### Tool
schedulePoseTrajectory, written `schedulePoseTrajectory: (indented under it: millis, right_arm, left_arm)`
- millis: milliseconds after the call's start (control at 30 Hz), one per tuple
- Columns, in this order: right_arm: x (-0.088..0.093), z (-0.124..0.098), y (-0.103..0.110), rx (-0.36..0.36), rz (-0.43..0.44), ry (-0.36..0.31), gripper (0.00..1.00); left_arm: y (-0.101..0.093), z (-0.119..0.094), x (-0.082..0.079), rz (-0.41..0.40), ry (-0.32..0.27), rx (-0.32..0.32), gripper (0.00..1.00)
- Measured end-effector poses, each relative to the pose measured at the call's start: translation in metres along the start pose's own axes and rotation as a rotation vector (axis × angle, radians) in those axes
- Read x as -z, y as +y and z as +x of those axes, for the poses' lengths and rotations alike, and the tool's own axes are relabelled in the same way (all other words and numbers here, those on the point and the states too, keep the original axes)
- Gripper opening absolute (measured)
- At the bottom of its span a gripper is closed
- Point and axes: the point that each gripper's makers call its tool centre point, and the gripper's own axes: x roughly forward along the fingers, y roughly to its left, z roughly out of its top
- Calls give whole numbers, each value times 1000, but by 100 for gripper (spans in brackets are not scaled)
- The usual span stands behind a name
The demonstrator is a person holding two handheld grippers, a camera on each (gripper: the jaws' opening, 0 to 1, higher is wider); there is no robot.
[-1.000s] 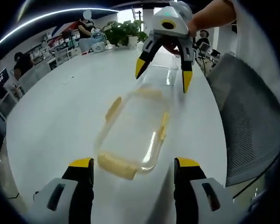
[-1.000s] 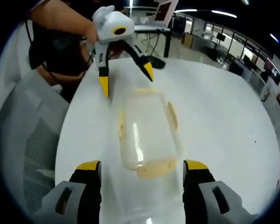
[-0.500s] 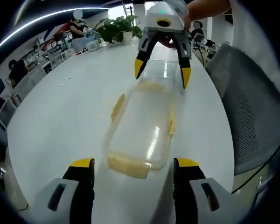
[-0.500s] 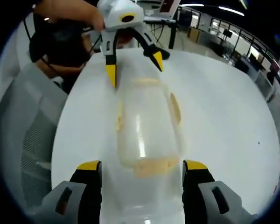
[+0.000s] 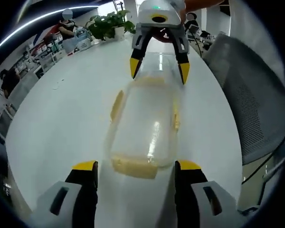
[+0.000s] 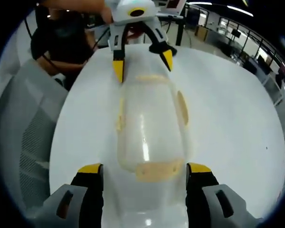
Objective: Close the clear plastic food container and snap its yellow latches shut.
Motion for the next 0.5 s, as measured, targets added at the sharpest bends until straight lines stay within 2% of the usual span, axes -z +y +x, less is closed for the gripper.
schedulePoseTrajectory:
  millis: [267, 333, 400, 500]
  right_arm:
    - [6, 4, 1, -14, -10, 24, 70]
    - [6, 5, 0, -10, -18, 26, 70]
    - [6, 7, -1, -14, -19, 26, 70]
    - [8, 8, -1, -18, -26, 35, 68]
  left_arm:
    - [-1, 3, 3, 32, 26, 36, 64]
    - [-5, 6, 8, 96, 61, 63, 64]
    - [-5, 6, 4, 73, 45, 74, 61]
    - [-2, 8, 3, 65, 46, 74, 61]
